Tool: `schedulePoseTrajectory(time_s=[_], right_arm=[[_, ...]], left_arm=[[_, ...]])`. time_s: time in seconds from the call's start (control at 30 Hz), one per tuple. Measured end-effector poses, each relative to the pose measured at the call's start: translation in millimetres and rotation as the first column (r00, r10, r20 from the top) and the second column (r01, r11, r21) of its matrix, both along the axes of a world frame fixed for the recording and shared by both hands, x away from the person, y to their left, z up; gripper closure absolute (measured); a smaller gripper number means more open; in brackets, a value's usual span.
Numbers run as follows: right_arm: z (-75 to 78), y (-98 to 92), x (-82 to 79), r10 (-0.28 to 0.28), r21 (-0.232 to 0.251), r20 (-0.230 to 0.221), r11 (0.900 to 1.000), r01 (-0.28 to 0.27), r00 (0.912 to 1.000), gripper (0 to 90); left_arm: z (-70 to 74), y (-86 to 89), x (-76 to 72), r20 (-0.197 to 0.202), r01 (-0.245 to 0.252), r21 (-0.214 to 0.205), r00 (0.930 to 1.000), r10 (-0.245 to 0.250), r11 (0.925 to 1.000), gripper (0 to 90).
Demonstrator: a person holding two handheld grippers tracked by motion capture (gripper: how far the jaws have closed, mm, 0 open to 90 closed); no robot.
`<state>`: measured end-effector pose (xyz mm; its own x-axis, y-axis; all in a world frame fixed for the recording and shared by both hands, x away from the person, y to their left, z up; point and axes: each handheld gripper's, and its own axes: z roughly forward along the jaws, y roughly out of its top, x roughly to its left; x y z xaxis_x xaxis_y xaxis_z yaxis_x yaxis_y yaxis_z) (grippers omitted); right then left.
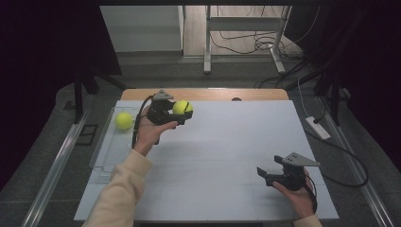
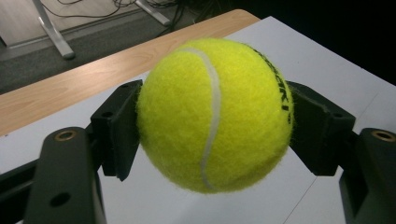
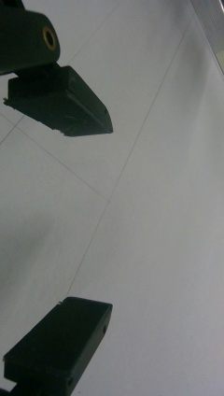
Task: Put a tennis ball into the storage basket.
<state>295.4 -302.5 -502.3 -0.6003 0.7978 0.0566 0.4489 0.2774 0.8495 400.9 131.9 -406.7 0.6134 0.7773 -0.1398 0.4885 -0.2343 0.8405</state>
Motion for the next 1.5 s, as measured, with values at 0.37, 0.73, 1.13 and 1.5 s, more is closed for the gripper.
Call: schedulePoseTrajectory(time_s=[0.37, 0.73, 1.13, 1.5], right_arm=[[0.7, 1.2, -0.2, 0.002, 0.0, 0.001, 1.0, -0.002, 1.0, 12.0], [0.5, 1.1, 0.0, -0.002, -0.002, 0.0, 1.0, 0.002, 1.0, 12.0], [0.3, 1.0, 0.3, -0.002, -0.008, 0.0, 1.0, 0.002, 1.0, 12.0], [0.3, 1.7, 0.3, -0.003, -0.007, -0.001, 1.0, 0.003, 1.0, 12.0]], left_arm=[[3.6, 8.0, -5.4, 0.014, -0.015, -0.014, 0.9998, 0.015, 0.9998, 27.1], [5.8, 18.6, -9.7, 0.022, -0.035, -0.02, 0.9991, 0.035, 0.9992, 27.1], [7.6, 30.8, -17.4, 0.038, -0.064, -0.036, 0.9972, 0.065, 0.9973, 27.1], [5.8, 45.4, -24.3, 0.039, -0.084, -0.043, 0.9955, 0.086, 0.9955, 27.1]])
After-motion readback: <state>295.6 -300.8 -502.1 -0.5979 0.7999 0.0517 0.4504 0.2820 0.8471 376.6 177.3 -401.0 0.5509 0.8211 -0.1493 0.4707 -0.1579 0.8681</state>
